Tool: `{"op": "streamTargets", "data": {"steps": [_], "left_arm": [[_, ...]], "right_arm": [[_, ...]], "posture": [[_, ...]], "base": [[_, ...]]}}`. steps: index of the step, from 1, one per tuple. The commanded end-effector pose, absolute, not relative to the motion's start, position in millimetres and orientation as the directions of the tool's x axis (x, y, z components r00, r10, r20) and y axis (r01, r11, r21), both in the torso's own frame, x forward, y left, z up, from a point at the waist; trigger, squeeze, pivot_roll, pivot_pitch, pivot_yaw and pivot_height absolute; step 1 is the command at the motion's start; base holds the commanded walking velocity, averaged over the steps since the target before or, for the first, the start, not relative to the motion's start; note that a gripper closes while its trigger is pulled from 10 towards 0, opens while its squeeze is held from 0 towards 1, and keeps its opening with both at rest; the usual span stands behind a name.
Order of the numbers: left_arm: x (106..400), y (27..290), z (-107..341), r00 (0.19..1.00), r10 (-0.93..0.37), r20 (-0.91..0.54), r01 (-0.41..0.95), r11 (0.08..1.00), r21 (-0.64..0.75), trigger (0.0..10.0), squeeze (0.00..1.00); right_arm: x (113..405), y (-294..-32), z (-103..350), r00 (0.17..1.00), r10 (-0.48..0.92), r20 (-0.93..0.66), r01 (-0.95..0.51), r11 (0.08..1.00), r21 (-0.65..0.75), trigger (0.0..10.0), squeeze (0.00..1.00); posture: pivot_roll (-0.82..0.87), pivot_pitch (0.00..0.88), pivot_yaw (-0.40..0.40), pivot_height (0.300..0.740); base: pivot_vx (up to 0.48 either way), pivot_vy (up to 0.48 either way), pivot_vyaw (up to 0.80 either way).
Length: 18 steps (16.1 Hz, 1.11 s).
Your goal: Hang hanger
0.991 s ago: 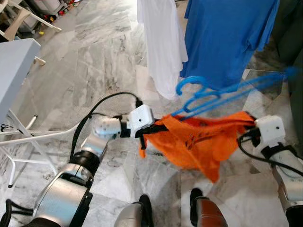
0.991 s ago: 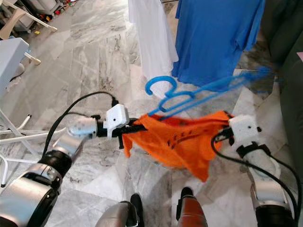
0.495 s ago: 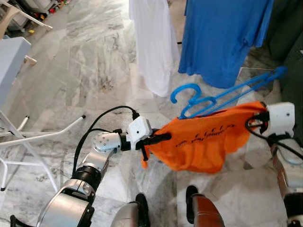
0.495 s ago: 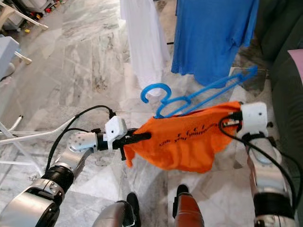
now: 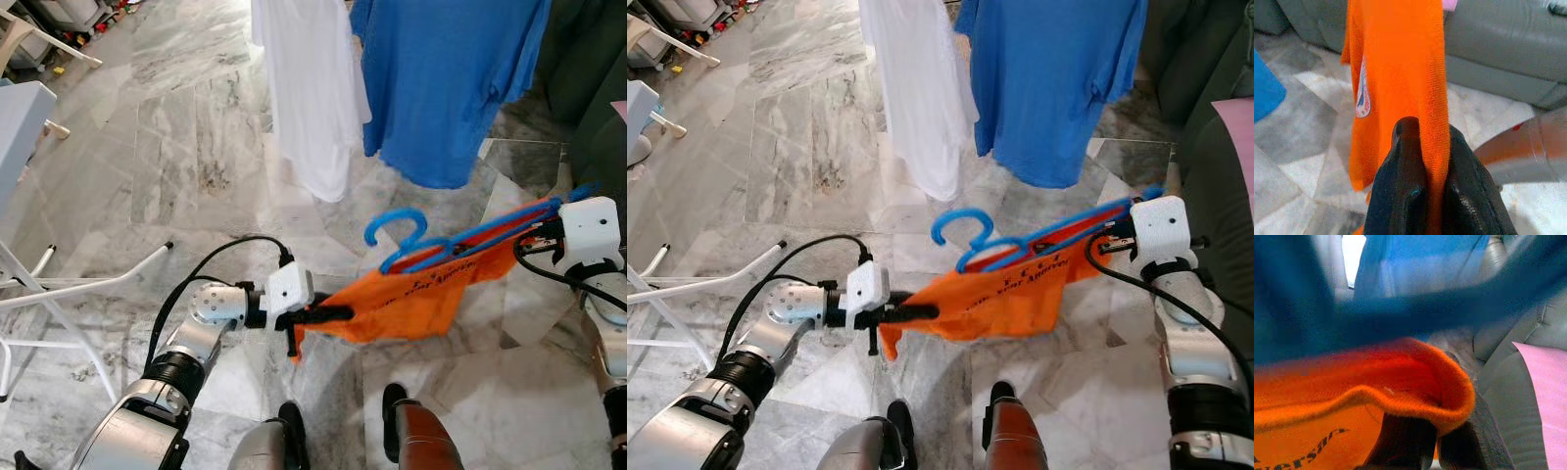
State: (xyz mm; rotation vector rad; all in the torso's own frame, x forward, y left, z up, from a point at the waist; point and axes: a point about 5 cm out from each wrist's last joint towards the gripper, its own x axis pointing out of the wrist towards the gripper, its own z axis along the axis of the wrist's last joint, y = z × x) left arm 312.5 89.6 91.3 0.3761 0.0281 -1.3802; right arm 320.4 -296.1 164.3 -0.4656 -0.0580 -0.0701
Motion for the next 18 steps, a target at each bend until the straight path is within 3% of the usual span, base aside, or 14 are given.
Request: {"op": "streamTargets", "data": {"steps": [1, 7, 11, 18], "left_arm": [[307, 107, 75, 0.211, -0.919, -0.332, 0.966, 0.143, 0.217, 0.0, 0.0], [307, 114, 68, 0.223, -0.888, -0.401, 0.963, 0.138, 0.231, 0.0, 0.0], [316, 120, 69, 0.35, -0.848, -0.397, 0.928, 0.256, 0.271, 0.0, 0.0], [309, 126, 55, 0.3, -0.802, -0.517, 0.948, 0.19, 0.256, 0.0, 0.0]], "right_arm": [[319, -303, 178, 0.992, -0.067, 0.105, 0.109, 0.876, -0.471, 0.0, 0.0], [315, -307, 188, 0.992, -0.062, 0.11, 0.112, 0.832, -0.543, 0.0, 0.0], [311, -310, 191, 0.998, -0.026, 0.06, 0.057, 0.804, -0.592, 0.0, 0.0], [310, -311, 205, 0.997, -0.012, 0.079, 0.059, 0.784, -0.618, 0.0, 0.0]], "posture": [[-0.15, 0.314, 0.16, 0.74], [-0.16, 0.317, 0.158, 0.74], [-0.16, 0.314, 0.154, 0.74], [-0.16, 0.312, 0.154, 0.74]], "base": [[0.0, 0.0, 0.0], [0.0, 0.0, 0.0], [0.0, 0.0, 0.0], [0.0, 0.0, 0.0]]}}
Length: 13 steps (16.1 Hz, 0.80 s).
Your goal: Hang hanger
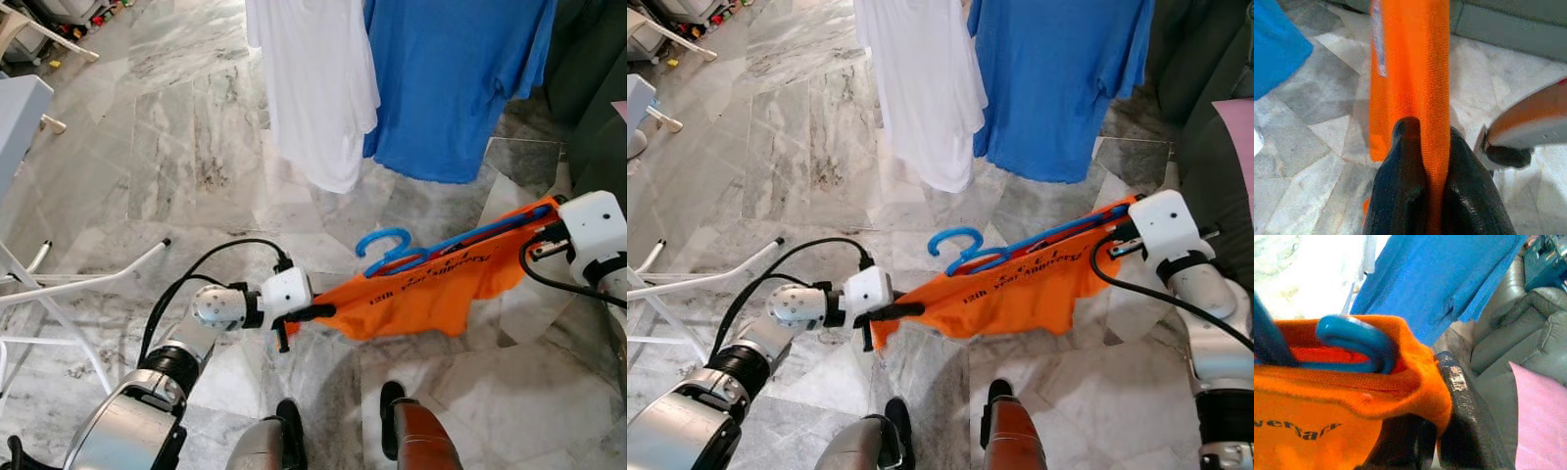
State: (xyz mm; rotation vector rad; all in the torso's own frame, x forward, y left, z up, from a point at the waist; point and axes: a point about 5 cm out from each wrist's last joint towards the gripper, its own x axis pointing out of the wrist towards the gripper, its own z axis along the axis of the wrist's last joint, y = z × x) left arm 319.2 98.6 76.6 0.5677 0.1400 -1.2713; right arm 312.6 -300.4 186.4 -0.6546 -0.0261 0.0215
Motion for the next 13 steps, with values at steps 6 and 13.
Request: {"op": "streamTargets", "data": {"steps": [6, 13], "left_arm": [[301, 135, 41, 0.262, -0.752, -0.605, 0.962, 0.149, 0.23, 0.0, 0.0], [299, 141, 35, 0.249, -0.697, -0.673, 0.967, 0.137, 0.216, 0.0, 0.0]], "right_arm": [[312, -301, 232, 0.991, 0.039, 0.129, 0.062, 0.716, -0.695, 0.0, 0.0], [311, -296, 239, 0.992, 0.07, 0.102, 0.033, 0.641, -0.767, 0.0, 0.0]], "posture": [[-0.17, 0.318, 0.152, 0.74], [-0.18, 0.319, 0.157, 0.74]], "base": [[0.0, 0.0, 0.0], [0.0, 0.0, 0.0]]}}
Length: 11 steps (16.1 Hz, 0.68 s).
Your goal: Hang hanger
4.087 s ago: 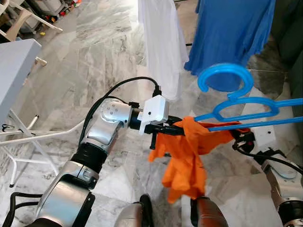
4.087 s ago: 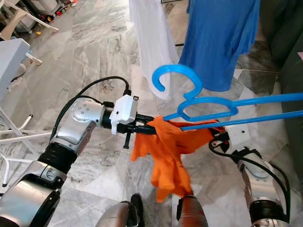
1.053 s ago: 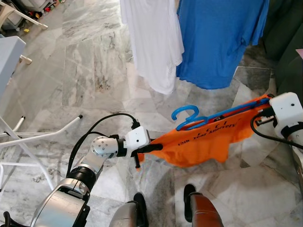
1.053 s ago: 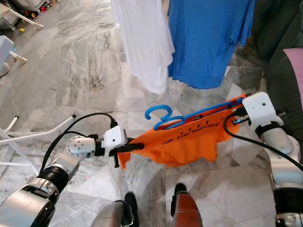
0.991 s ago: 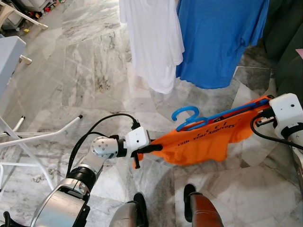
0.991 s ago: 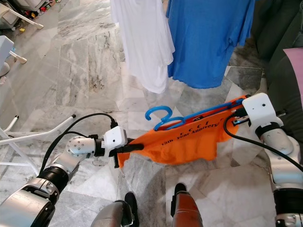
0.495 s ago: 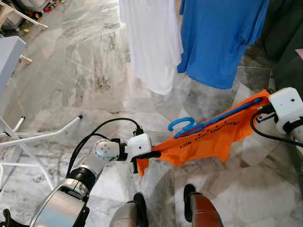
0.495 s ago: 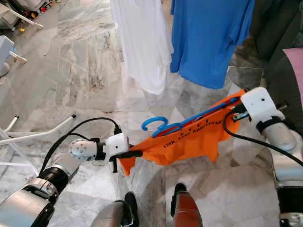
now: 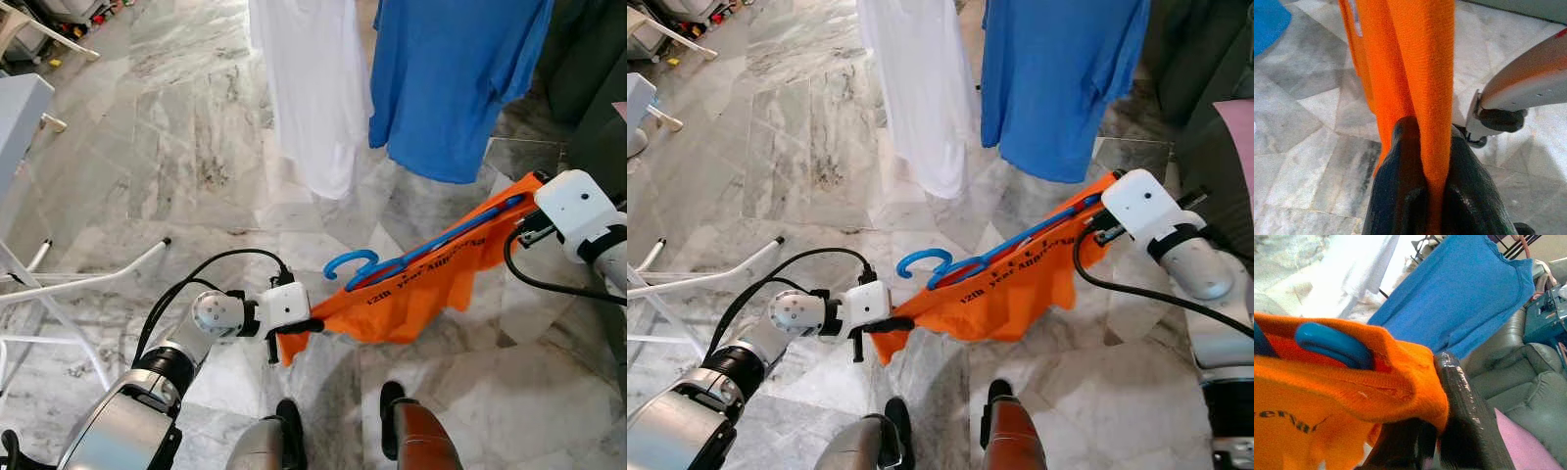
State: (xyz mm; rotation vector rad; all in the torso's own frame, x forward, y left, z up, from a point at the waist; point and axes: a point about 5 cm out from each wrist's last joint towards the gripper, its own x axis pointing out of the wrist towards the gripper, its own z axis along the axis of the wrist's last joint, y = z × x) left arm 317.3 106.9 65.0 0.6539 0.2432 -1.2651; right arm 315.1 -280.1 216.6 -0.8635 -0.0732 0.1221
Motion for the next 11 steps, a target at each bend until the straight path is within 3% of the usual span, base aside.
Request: {"op": "streamTargets", "data": {"steps": [1, 4, 8, 11], "left_arm": [[300, 144, 34, 0.263, -0.687, -0.678, 0.964, 0.151, 0.221, 0.0, 0.0], [301, 149, 32, 0.289, -0.651, -0.702, 0.957, 0.175, 0.232, 0.0, 0.0], [302, 154, 31, 0.306, -0.623, -0.72, 0.952, 0.191, 0.239, 0.0, 0.0], [301, 153, 28, 0.3, -0.609, -0.735, 0.954, 0.187, 0.235, 0.0, 0.0]], "right_arm": [[309, -302, 239, 0.995, 0.046, 0.092, 0.044, 0.619, -0.784, 0.0, 0.0], [305, -313, 237, 0.996, -0.002, 0.09, 0.077, 0.544, -0.836, 0.0, 0.0], [302, -321, 249, 0.99, -0.039, 0.135, 0.136, 0.513, -0.847, 0.0, 0.0], [309, -302, 276, 0.97, 0.013, 0.243, 0.215, 0.421, -0.881, 0.0, 0.0]], "posture": [[-0.17, 0.321, 0.158, 0.74], [-0.17, 0.321, 0.155, 0.74], [-0.17, 0.322, 0.157, 0.74], [-0.18, 0.32, 0.159, 0.74]], "base": [[0.0, 0.0, 0.0], [0.0, 0.0, 0.0], [0.0, 0.0, 0.0], [0.0, 0.0, 0.0]]}}
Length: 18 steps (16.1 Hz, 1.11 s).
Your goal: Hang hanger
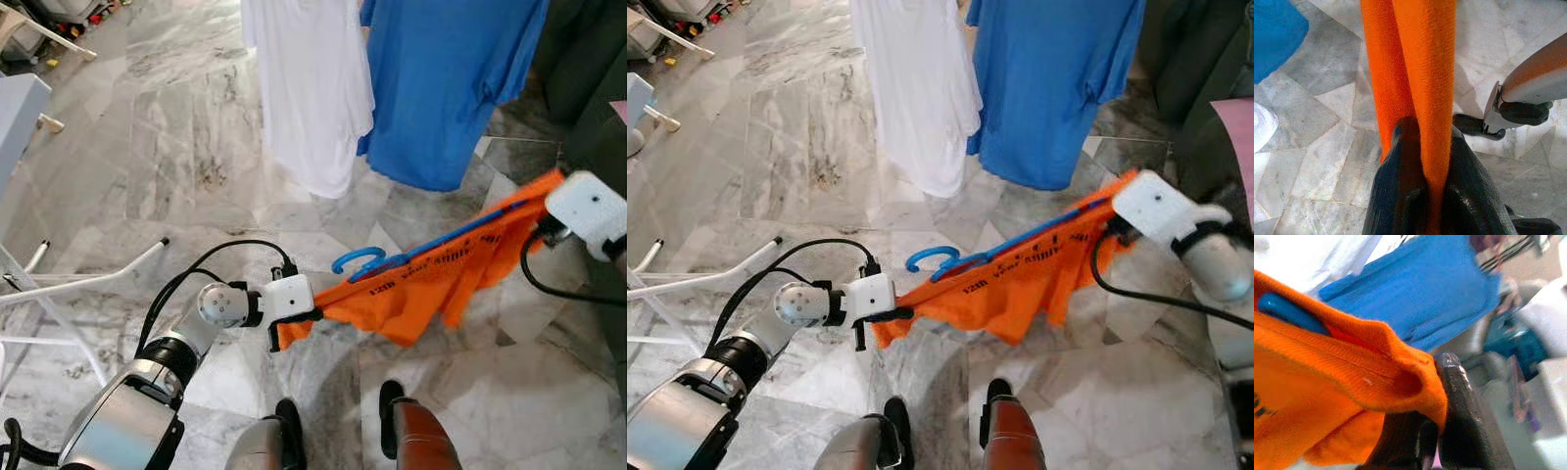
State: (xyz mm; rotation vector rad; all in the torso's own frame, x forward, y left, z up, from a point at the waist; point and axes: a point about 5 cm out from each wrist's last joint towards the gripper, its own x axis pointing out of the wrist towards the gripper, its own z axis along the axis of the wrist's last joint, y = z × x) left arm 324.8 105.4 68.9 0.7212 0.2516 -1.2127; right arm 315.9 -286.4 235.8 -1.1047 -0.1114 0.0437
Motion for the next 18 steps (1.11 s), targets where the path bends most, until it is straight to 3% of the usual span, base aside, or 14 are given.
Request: {"op": "streamTargets", "data": {"steps": [1, 5, 8, 15, 18], "left_arm": [[301, 152, 28, 0.297, -0.609, -0.736, 0.955, 0.184, 0.233, 0.0, 0.0], [300, 150, 27, 0.293, -0.604, -0.741, 0.956, 0.178, 0.233, 0.0, 0.0], [301, 148, 27, 0.291, -0.604, -0.742, 0.957, 0.174, 0.234, 0.0, 0.0], [303, 139, 28, 0.294, -0.613, -0.733, 0.956, 0.176, 0.236, 0.0, 0.0], [304, 132, 29, 0.301, -0.626, -0.72, 0.954, 0.181, 0.241, 0.0, 0.0]], "right_arm": [[312, -292, 284, 0.958, 0.045, 0.284, 0.244, 0.395, -0.886, 0.0, 0.0], [321, -254, 297, 0.93, 0.169, 0.328, 0.231, 0.427, -0.875, 0.0, 0.0], [327, -217, 283, 0.916, 0.293, 0.275, 0.13, 0.431, -0.893, 0.0, 0.0], [327, -189, 264, 0.9, 0.367, 0.237, 0.017, 0.514, -0.858, 0.0, 0.0], [329, -179, 252, 0.905, 0.382, 0.189, -0.03, 0.5, -0.865, 0.0, 0.0]], "posture": [[-0.18, 0.32, 0.159, 0.74], [-0.18, 0.32, 0.159, 0.74], [-0.18, 0.318, 0.16, 0.74], [-0.18, 0.316, 0.16, 0.74], [-0.18, 0.309, 0.157, 0.74]], "base": [[0.0, 0.0, 0.0], [0.0, 0.0, 0.0], [0.0, 0.0, 0.0], [0.0, 0.0, 0.0], [0.0, 0.0, 0.0]]}}
